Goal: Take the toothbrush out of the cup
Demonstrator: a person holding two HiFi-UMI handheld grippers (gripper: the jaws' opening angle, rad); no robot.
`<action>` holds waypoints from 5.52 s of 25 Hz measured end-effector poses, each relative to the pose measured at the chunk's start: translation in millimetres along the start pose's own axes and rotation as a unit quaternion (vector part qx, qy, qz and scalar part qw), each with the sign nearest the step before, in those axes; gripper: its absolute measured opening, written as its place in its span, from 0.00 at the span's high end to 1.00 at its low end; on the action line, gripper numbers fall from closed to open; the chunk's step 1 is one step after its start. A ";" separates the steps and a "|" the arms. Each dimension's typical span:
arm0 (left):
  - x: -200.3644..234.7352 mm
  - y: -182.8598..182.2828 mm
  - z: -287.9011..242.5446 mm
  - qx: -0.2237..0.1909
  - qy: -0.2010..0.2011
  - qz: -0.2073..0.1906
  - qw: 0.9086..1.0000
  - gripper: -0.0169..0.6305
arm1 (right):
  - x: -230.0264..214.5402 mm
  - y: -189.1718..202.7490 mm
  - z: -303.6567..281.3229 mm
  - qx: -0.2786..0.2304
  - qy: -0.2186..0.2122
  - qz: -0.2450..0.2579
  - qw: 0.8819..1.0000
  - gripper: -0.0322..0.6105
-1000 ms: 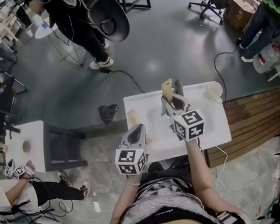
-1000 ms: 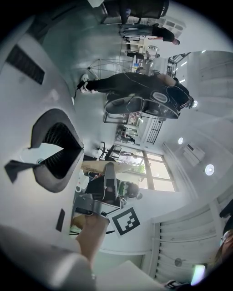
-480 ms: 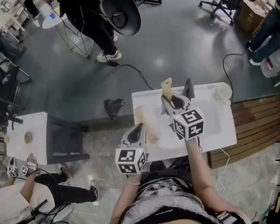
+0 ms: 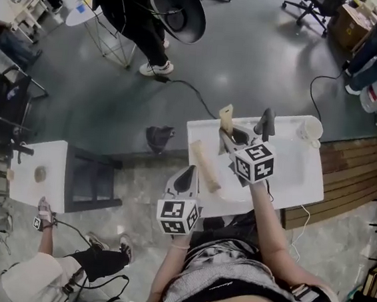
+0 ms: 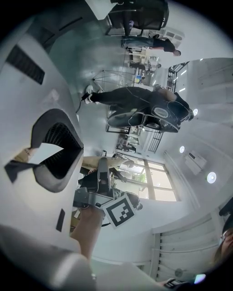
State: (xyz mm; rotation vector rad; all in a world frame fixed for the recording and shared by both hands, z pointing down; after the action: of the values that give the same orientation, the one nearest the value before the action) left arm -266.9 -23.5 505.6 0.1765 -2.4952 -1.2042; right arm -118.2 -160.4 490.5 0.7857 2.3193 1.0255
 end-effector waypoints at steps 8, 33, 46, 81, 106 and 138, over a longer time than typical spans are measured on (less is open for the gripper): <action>10.5 4.1 -3.3 0.010 -0.005 0.013 1.000 0.97 | -5.9 15.3 -39.4 0.050 -0.013 -0.015 0.999 0.78; 37.0 18.9 -8.4 0.027 -0.018 0.048 0.998 0.97 | -21.9 58.6 -134.9 0.164 -0.040 -0.064 0.984 0.78; 48.8 18.0 -10.5 0.031 -0.023 0.056 0.998 0.97 | -20.8 77.0 -172.4 0.214 -0.027 -0.090 0.972 0.78; 49.1 15.4 -18.5 0.035 -0.013 0.052 0.998 0.97 | -17.1 79.6 -186.9 0.227 0.013 -0.001 0.974 0.56; 30.9 6.9 -17.9 0.023 -0.005 0.034 0.999 0.97 | -13.6 51.0 -141.5 0.163 0.005 0.006 0.987 0.53; 14.5 -0.8 -10.9 0.006 -0.001 0.011 1.000 0.97 | 17.1 35.7 -75.9 0.097 -0.032 0.023 0.994 0.84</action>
State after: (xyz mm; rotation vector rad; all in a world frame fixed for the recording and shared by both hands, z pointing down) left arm -276.3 -35.8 515.0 0.1516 -2.4995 -1.1826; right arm -166.9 -167.0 560.6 0.9373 2.3796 0.7887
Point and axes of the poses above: the fingertips, and each gripper's own axes: z backward along the fingers, x to its left, y out of its underside, the point moved 7 cm from there along z, backward along the fingers, and after that the axes turned 14 degrees about x, right-handed, at the moved point
